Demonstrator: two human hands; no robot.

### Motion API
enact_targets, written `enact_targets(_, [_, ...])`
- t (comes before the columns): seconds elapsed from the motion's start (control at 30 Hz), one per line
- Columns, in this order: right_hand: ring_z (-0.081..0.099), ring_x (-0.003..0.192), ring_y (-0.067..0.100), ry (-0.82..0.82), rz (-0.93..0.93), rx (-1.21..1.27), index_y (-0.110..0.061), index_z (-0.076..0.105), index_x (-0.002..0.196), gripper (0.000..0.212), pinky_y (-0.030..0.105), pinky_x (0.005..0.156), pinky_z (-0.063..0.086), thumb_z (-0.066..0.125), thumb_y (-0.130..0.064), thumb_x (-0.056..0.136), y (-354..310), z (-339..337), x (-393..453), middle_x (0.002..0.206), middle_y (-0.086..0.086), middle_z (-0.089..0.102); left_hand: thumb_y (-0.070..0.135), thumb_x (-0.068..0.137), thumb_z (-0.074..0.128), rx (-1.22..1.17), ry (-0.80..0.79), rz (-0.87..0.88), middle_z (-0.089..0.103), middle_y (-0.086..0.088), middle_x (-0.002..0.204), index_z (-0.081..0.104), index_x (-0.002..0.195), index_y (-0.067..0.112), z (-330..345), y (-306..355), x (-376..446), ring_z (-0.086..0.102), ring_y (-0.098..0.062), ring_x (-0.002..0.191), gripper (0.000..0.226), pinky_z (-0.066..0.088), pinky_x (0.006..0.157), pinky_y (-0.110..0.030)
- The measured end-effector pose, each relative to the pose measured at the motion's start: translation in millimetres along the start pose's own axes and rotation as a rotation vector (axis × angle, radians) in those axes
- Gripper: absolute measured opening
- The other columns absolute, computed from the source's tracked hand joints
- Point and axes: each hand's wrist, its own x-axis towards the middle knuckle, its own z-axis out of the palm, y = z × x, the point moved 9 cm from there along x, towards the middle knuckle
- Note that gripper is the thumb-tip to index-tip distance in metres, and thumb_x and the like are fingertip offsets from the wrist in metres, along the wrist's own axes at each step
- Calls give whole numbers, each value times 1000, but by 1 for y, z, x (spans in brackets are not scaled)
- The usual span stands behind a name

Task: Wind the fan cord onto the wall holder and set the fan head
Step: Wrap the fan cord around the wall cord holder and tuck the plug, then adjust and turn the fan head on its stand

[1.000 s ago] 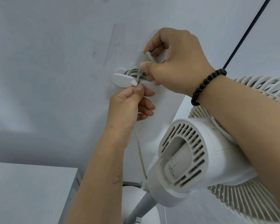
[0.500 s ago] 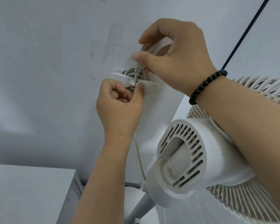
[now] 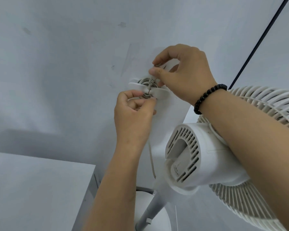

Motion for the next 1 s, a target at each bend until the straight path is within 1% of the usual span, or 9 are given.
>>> enact_targets(0.13, [67, 86, 13, 20, 36, -8, -24, 66, 102, 20, 30, 86, 53, 67, -31, 84, -3, -10, -5, 102, -8, 66, 26, 81, 72, 69, -153, -21, 70, 9, 95, 61, 103, 23, 17, 14, -30, 66, 0, 87, 25, 51, 76, -18])
enact_targets(0.23, [61, 91, 12, -13, 50, -115, -22, 63, 111, 27, 24, 86, 48, 62, -35, 87, -11, -26, -8, 109, -6, 62, 49, 77, 68, 211, -327, -33, 54, 21, 123, 55, 118, 35, 38, 17, -63, 49, 4, 115, 45, 39, 91, -20])
enact_targets(0.3, [60, 98, 13, -119, 68, -206, -21, 63, 112, 28, 22, 83, 44, 60, -36, 89, -15, -37, -11, 111, -5, 62, 56, 81, 65, 301, -402, -46, 40, 26, 132, 44, 131, 42, 48, 12, -86, 38, 5, 123, 56, 34, 94, -20])
enact_targets(0.4, [58, 108, 13, -343, 105, -308, -24, 65, 111, 27, 25, 87, 43, 60, -39, 88, -16, -55, -23, 113, -6, 63, 69, 75, 62, 411, -442, -29, 29, 25, 140, 24, 140, 50, 58, 3, -107, 34, -3, 131, 77, 38, 107, -34])
enact_targets(0.47, [56, 114, 13, -426, 117, -377, -28, 66, 111, 28, 28, 94, 42, 60, -42, 88, -12, -72, -35, 117, -8, 63, 71, 71, 64, 407, -415, -29, 30, 24, 141, 19, 140, 53, 59, 1, -111, 37, -5, 130, 84, 41, 105, -35])
enact_targets(0.57, [54, 116, 10, -461, 140, -455, -32, 66, 111, 28, 24, 93, 36, 61, -44, 85, 0, -100, -49, 120, -12, 62, 71, 67, 67, 374, -390, -3, 38, 23, 131, 25, 137, 53, 59, -2, -110, 45, -5, 121, 84, 46, 96, -30])
enact_targets(0.7, [54, 87, -3, -518, 211, -495, -37, 67, 106, 27, 24, 88, 33, 64, -47, 81, 25, -125, -67, 117, -13, 63, 76, 58, 65, 387, -317, 77, 50, 20, 121, 36, 124, 53, 51, -2, -104, 53, -6, 112, 75, 53, 91, -34])
enact_targets(0.83, [55, 110, -1, -500, 247, -295, -39, 71, 97, 25, 22, 98, 33, 68, -48, 74, 40, -135, -80, 114, -21, 64, 72, 60, 68, 385, -300, 103, 57, 16, 119, 45, 122, 46, 46, -2, -90, 57, -5, 107, 71, 53, 87, -29])
enact_targets(1.0, [50, 109, -15, -371, 214, -77, -37, 70, 105, 36, 15, 97, 29, 69, -48, 70, 41, -150, -81, 111, -30, 61, 53, 70, 77, 323, -359, 88, 61, 20, 105, 52, 119, 40, 37, 0, -78, 59, 10, 89, 57, 47, 68, -8])
